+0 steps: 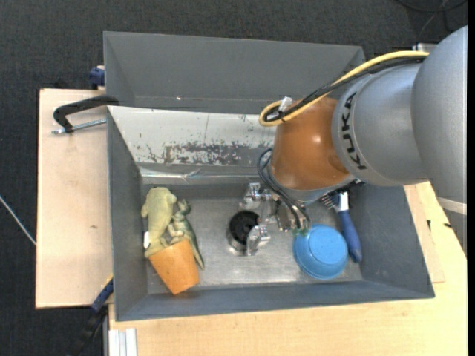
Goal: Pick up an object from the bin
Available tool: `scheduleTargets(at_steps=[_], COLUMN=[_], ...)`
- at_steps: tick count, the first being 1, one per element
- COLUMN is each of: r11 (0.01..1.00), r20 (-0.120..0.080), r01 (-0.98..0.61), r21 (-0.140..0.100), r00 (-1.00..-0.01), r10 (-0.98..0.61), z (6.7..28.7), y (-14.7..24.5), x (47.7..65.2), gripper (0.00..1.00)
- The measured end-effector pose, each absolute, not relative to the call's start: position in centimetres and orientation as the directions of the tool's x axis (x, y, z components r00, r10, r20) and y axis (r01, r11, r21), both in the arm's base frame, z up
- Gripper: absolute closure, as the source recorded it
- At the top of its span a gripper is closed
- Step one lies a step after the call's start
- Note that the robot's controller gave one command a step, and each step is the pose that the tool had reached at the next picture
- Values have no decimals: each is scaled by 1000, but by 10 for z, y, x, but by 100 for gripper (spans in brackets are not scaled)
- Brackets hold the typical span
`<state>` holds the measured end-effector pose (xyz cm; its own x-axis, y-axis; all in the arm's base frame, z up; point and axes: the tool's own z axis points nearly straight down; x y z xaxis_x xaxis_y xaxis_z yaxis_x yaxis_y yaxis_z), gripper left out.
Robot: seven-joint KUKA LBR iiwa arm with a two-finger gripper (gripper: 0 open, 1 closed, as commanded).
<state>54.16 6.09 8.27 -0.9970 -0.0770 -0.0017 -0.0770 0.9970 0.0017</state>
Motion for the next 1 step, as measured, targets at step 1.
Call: scheduleTargets(at_steps=[1], r11=[988], r20=[-15], r01=[-157], r21=[-1], r00=[-987], r10=[-157], z=[265], y=[44], x=[532], gripper=[100])
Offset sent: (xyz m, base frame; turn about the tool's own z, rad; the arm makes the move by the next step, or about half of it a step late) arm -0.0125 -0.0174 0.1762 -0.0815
